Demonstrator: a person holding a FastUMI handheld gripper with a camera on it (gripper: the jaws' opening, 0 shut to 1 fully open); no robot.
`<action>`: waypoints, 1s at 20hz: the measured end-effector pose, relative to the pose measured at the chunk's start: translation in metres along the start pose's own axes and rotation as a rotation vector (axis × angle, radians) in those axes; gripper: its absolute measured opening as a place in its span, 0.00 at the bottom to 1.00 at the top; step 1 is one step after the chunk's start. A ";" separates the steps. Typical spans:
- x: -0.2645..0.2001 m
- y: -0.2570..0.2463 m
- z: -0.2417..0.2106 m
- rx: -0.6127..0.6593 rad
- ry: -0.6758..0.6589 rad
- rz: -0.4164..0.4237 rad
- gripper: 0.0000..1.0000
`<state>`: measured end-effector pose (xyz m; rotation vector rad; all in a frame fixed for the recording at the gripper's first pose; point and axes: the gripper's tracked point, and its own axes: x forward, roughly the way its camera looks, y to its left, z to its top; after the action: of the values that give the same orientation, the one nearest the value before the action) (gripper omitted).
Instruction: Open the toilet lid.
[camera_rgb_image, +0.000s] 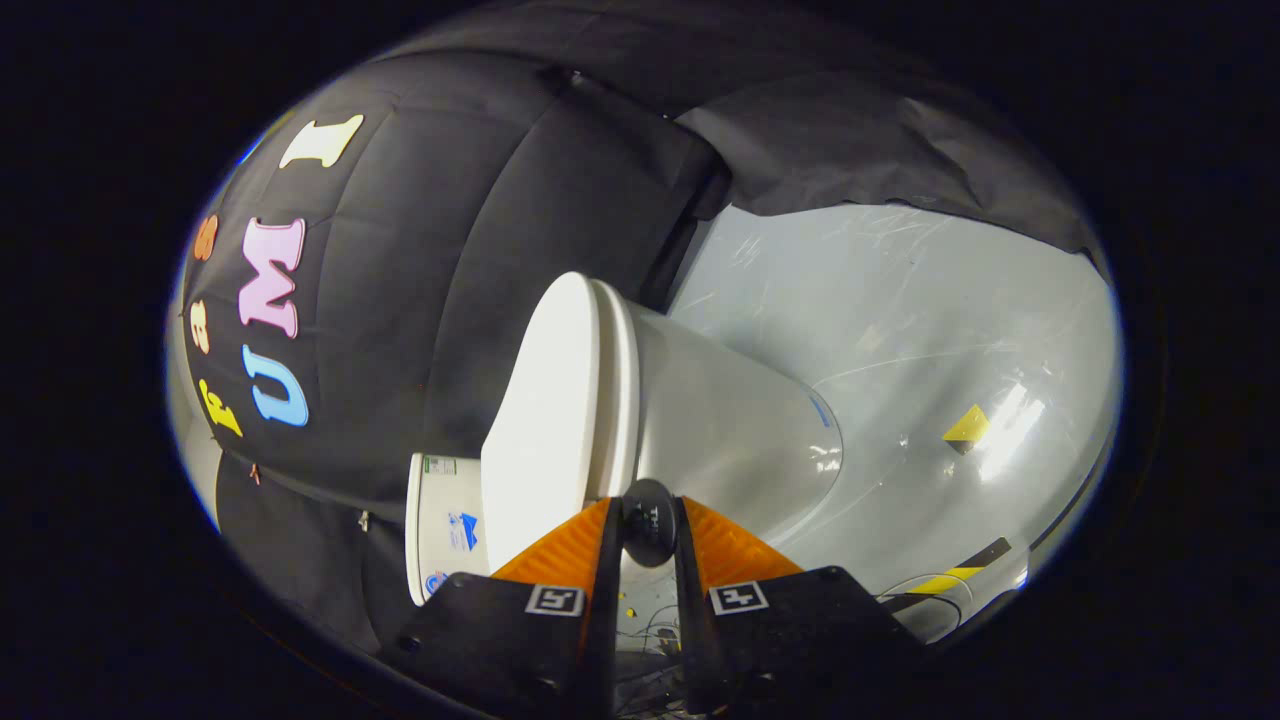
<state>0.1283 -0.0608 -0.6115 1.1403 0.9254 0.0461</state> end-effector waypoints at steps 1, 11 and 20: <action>0.003 0.001 0.000 0.009 -0.011 0.002 0.25; -0.022 0.044 0.001 -0.149 -0.055 -0.007 0.13; -0.064 0.172 -0.003 -0.373 -0.164 -0.017 0.13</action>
<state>0.1548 -0.0102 -0.4374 0.7775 0.7420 0.1056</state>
